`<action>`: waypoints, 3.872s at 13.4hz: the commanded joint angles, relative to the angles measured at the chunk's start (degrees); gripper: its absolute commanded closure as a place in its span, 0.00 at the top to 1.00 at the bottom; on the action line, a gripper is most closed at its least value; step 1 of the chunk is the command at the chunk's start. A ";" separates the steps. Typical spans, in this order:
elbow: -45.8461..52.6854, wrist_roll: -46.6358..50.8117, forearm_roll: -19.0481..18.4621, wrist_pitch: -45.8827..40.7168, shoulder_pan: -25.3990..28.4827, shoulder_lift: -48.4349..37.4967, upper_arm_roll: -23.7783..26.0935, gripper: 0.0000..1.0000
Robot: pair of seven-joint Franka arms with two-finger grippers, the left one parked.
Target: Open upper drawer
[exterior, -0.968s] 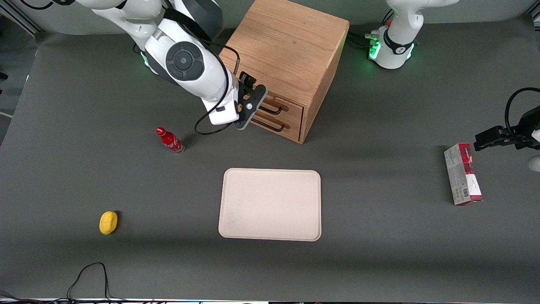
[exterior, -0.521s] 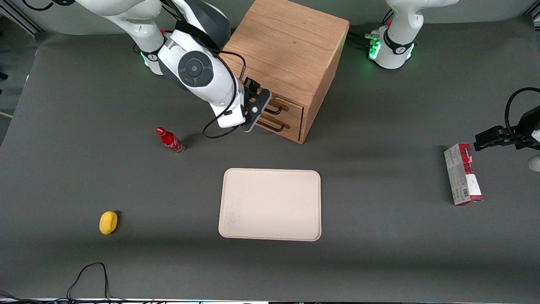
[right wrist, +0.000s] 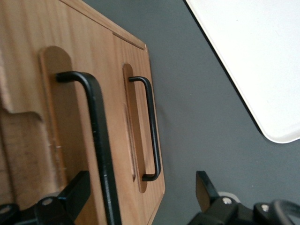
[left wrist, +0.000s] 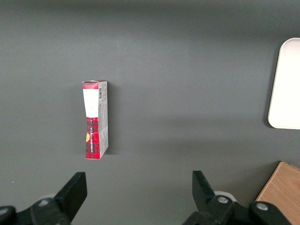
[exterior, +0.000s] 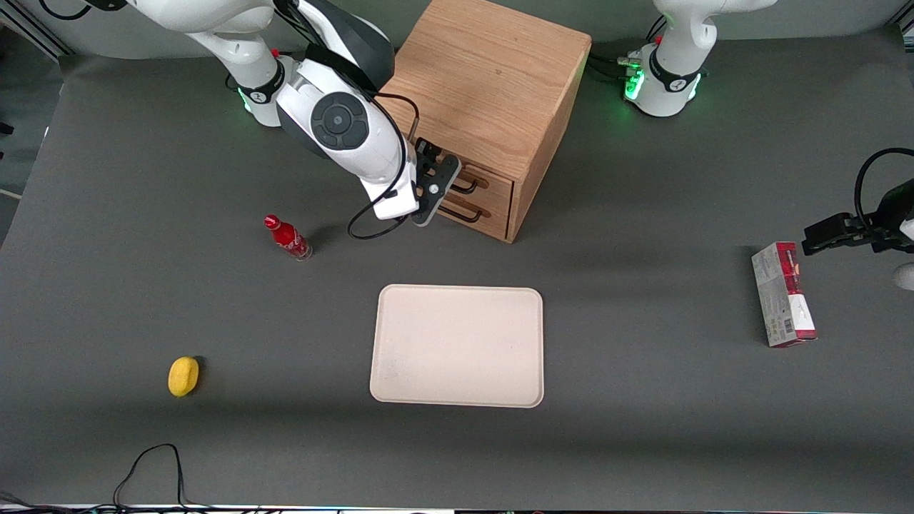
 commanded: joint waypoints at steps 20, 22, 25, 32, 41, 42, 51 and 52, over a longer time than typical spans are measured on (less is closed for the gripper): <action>17.03 -13.14 -7.36 -0.68 -0.80 9.73 -11.82 1.00; 18.97 -13.14 -7.80 -1.29 -0.80 11.05 -11.91 1.00; 20.29 -13.06 -11.05 -1.56 -0.80 11.59 -11.91 1.00; 28.45 -12.88 -16.33 -4.79 -1.07 10.62 -11.99 1.00; 13.48 4.31 9.97 -20.98 -1.77 -16.58 -40.02 1.00; 8.31 6.61 8.21 -19.85 -1.77 -21.67 -40.03 1.00; -3.97 19.29 2.94 -16.76 -1.86 -34.30 -39.50 1.00; -3.44 19.38 2.84 -17.20 -1.86 -33.77 -39.50 1.00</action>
